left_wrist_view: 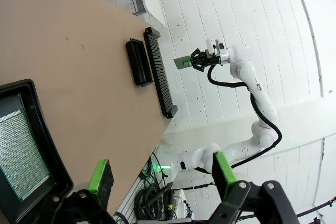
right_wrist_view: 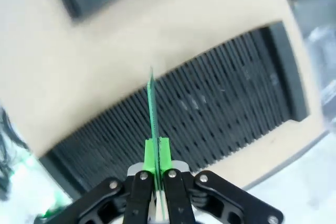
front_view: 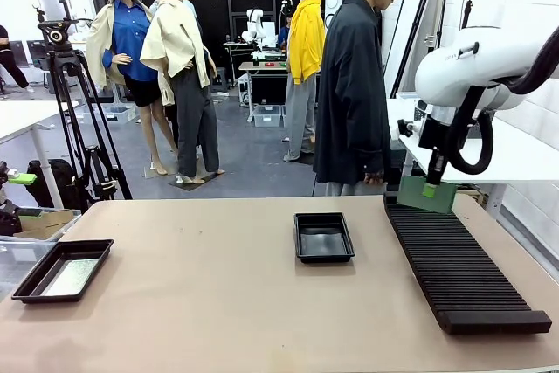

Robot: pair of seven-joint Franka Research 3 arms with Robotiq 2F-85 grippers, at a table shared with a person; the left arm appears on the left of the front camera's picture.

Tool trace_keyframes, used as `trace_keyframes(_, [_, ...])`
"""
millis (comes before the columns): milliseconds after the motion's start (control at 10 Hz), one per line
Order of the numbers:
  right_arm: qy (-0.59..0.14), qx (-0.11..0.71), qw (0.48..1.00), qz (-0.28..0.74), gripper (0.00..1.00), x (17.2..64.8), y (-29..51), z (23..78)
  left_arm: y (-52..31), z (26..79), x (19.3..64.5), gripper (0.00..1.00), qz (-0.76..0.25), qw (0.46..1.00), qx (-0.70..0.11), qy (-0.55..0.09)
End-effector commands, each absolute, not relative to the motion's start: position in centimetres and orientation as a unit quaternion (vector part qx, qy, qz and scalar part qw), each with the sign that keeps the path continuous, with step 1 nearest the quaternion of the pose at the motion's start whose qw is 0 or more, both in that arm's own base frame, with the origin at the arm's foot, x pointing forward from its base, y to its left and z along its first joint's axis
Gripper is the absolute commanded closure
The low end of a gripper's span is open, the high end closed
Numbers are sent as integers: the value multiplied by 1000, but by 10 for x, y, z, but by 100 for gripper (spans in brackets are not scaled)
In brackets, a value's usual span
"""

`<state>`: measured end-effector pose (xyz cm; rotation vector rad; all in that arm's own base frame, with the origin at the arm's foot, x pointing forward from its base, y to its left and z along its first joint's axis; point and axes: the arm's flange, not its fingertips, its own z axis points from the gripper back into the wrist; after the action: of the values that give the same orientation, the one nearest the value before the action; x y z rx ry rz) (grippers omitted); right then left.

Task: Inspect and transfer BCBs to ESD trays.
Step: Pick up the Blank PCB from the PCB Rack and place it in the right ESD tray.

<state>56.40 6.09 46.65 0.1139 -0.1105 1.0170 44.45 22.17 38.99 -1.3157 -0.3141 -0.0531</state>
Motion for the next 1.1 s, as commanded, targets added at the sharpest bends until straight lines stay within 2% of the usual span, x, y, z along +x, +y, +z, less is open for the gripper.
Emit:
trace_keyframes(0, [-79,71,923,370,100,553,80,467,223,392,443,0,-27,785,-603,-143])
trace_keyframes(300, [-48,87,968,230,100,550,98,473,223,392,443,0,-27,785,-603,-143])
trace_keyframes(500, [-45,116,980,153,100,554,118,484,223,392,443,0,-27,785,-603,-143])
trace_keyframes(700, [-42,154,986,51,100,554,133,483,223,392,443,0,-27,785,-603,-143])
trace_keyframes(1000, [-28,223,973,-46,100,555,146,478,223,392,443,0,-27,785,-603,-143])
